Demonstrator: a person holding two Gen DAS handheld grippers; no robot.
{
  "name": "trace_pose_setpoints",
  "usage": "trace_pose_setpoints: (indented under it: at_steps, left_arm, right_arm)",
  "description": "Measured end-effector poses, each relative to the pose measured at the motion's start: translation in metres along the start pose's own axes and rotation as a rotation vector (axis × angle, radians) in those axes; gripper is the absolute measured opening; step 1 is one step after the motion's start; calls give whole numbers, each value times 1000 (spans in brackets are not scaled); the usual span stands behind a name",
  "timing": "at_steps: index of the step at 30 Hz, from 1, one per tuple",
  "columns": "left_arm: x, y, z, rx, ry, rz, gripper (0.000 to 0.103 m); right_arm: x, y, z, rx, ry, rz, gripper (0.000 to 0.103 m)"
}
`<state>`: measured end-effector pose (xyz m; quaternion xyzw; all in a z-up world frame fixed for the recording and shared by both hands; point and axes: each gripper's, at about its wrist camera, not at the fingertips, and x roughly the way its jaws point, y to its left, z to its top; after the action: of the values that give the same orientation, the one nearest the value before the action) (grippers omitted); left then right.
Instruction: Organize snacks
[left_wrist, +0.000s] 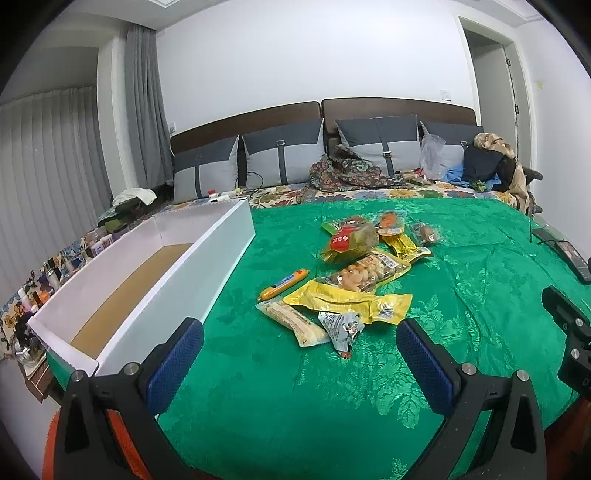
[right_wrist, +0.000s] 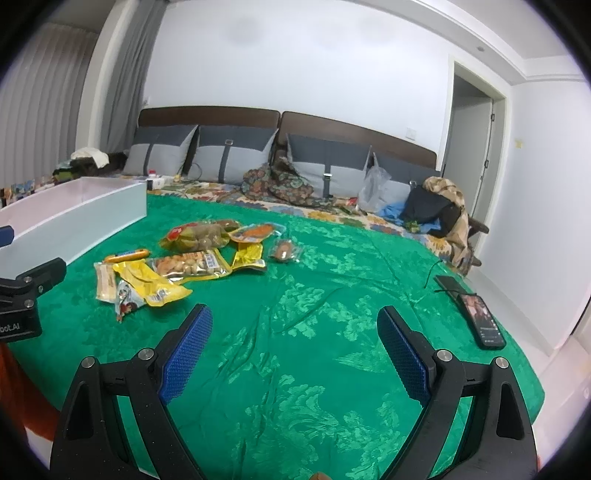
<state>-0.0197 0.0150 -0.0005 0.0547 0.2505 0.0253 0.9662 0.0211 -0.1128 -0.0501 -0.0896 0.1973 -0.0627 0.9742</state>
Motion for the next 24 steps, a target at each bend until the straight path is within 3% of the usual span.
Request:
trace_pose_setpoints:
  at_steps: [24]
  left_arm:
    - [9, 7, -7, -26, 26, 25, 103]
  right_arm:
    - [10, 6, -6, -15, 22, 21, 93]
